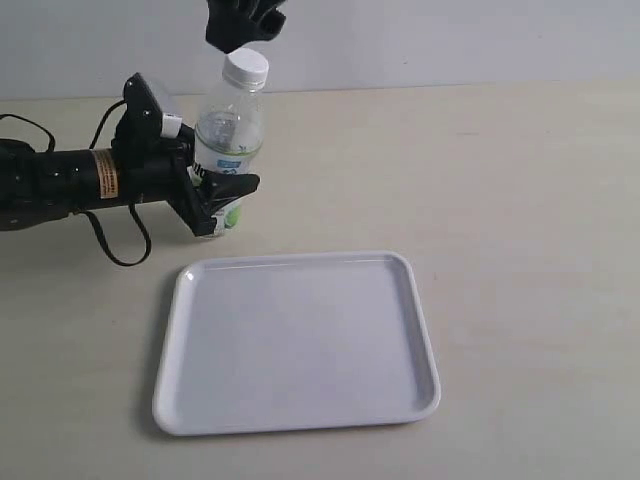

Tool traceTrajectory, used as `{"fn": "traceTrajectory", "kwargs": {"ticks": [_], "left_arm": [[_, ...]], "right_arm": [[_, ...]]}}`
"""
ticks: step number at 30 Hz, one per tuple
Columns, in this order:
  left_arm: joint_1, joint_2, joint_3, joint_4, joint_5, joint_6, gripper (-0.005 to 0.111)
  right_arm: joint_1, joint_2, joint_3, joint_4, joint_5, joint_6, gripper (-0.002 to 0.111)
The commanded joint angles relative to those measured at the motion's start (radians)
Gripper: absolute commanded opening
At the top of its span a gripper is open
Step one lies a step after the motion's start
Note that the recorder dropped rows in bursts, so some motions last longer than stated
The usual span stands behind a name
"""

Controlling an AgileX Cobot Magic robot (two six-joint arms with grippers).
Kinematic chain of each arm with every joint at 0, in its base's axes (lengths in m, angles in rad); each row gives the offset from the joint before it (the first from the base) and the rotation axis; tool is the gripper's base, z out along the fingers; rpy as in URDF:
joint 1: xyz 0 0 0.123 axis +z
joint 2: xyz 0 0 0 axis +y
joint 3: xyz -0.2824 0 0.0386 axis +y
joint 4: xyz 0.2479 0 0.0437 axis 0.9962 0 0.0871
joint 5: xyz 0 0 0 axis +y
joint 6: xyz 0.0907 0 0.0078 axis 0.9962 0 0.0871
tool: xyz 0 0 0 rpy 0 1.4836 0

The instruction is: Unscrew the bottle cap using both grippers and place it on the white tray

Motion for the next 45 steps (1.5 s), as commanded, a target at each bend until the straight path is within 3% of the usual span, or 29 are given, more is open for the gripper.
{"fn": "traceTrajectory", "kwargs": {"ticks": [1,4,7,11,28,45], "left_arm": [[0.0,-0.014,-0.001,-0.021,-0.09,-0.033,0.0],[0.0,-0.009,-0.001,-0.021,-0.103,-0.036,0.0],[0.0,0.025,-0.001,-0.04,-0.141,-0.02,0.0],[0.0,0.072,-0.001,-0.094,-0.202,0.019,0.0],[0.0,0.074,-0.001,-0.076,-0.218,0.096,0.0],[0.0,0.074,-0.001,-0.07,-0.218,0.173,0.0]], "right_arm": [[-0.004,-0.019,-0.028,-0.126,0.015,0.288,0.076],[-0.004,-0.019,-0.058,-0.194,-0.003,0.491,0.071],[-0.004,-0.011,-0.098,-0.175,0.048,0.486,0.065],[-0.004,0.011,-0.131,-0.114,0.092,0.486,0.068],[-0.004,0.057,-0.144,-0.011,0.239,0.599,0.069],[-0.004,0.133,-0.144,0.02,0.199,0.592,0.069]]}}
